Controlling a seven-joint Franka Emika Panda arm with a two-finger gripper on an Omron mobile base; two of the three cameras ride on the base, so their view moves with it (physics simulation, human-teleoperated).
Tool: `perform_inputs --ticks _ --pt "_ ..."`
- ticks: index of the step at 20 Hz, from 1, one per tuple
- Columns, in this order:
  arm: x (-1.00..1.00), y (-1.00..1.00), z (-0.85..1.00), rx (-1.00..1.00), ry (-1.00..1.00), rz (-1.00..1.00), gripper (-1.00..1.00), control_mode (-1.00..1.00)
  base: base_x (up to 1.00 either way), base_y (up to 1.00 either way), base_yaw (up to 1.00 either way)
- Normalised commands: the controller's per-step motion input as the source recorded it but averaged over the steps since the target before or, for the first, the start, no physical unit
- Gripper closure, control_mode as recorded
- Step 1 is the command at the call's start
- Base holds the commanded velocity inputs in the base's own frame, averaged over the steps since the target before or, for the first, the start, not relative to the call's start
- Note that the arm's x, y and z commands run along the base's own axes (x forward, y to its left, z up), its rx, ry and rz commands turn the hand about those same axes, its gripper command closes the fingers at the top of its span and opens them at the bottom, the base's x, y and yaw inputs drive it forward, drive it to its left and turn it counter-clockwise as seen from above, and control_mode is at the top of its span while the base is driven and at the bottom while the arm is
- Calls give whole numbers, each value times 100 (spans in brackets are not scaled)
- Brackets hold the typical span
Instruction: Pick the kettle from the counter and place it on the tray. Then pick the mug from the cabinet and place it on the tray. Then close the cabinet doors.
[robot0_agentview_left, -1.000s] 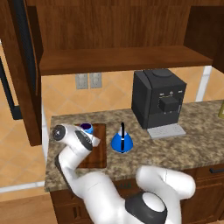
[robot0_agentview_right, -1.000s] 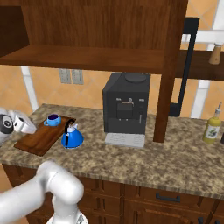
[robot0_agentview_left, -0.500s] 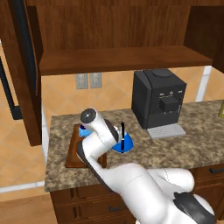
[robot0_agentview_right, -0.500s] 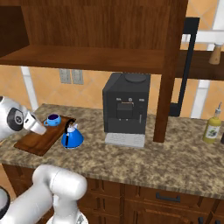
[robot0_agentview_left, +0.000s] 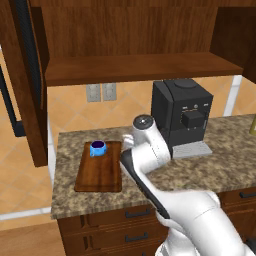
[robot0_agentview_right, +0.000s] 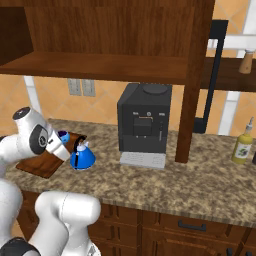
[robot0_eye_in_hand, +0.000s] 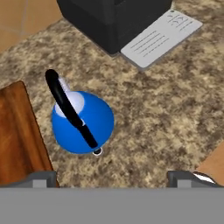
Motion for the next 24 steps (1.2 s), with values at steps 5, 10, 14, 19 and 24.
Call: perform_inputs --ticks 5,10,14,19,24 --pt "25 -34 10 5 29 0 -100 -100 0 0 0" --pt "63 4 2 -1 31 0 -100 -100 0 0 0" --pt "55 2 0 0 25 3 -100 -100 0 0 0" --pt "-8 4 0 0 -14 18 -100 -100 0 0 0" --pt "-2 9 -1 0 -16 25 -100 -100 0 0 0"
